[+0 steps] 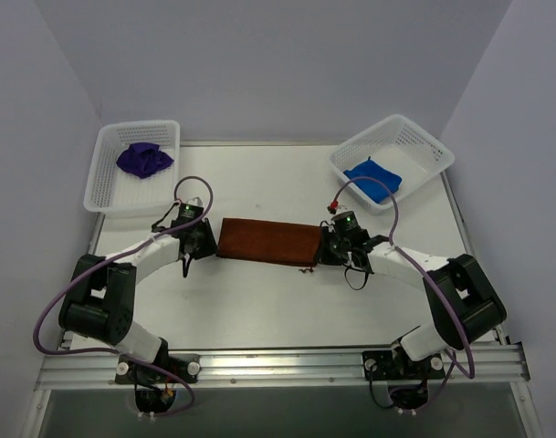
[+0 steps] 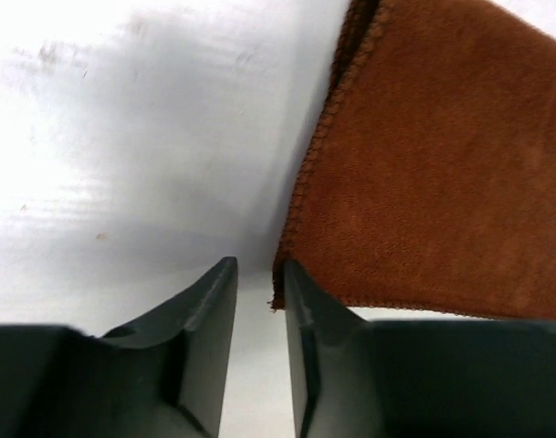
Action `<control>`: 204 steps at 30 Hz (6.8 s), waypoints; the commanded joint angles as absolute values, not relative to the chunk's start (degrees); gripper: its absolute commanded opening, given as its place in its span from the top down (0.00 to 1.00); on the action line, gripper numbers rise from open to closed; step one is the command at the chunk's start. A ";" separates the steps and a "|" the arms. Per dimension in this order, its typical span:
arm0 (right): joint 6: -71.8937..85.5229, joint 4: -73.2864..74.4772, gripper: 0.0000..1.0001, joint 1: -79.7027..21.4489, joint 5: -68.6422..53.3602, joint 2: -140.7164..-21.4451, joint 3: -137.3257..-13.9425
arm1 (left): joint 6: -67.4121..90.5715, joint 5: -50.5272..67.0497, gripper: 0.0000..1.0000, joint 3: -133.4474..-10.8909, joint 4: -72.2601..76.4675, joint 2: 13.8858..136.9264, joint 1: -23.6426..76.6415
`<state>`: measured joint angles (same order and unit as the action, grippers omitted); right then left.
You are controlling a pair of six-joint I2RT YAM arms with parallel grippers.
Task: Fold and stack the towels
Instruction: Fold the towel, then neatly place the folded towel into the bin
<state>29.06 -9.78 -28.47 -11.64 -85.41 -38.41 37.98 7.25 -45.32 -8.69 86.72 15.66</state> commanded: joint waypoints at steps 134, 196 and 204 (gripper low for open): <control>33.13 -18.19 0.83 -29.53 -15.21 -100.90 -44.74 | 37.70 -7.73 0.98 -92.02 -30.67 113.64 47.29; 23.58 -12.73 0.00 -35.26 -10.58 -105.47 -57.39 | 51.33 -36.47 0.06 -52.74 -46.50 58.80 29.36; 11.52 -14.16 0.00 -29.18 -23.64 -115.29 -68.36 | 50.98 -35.95 0.06 -52.73 -45.88 59.06 28.92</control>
<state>18.04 -15.75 -28.93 -17.54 -111.42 -65.04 51.16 -34.76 -51.92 -45.93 59.42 29.61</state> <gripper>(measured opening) 0.998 0.941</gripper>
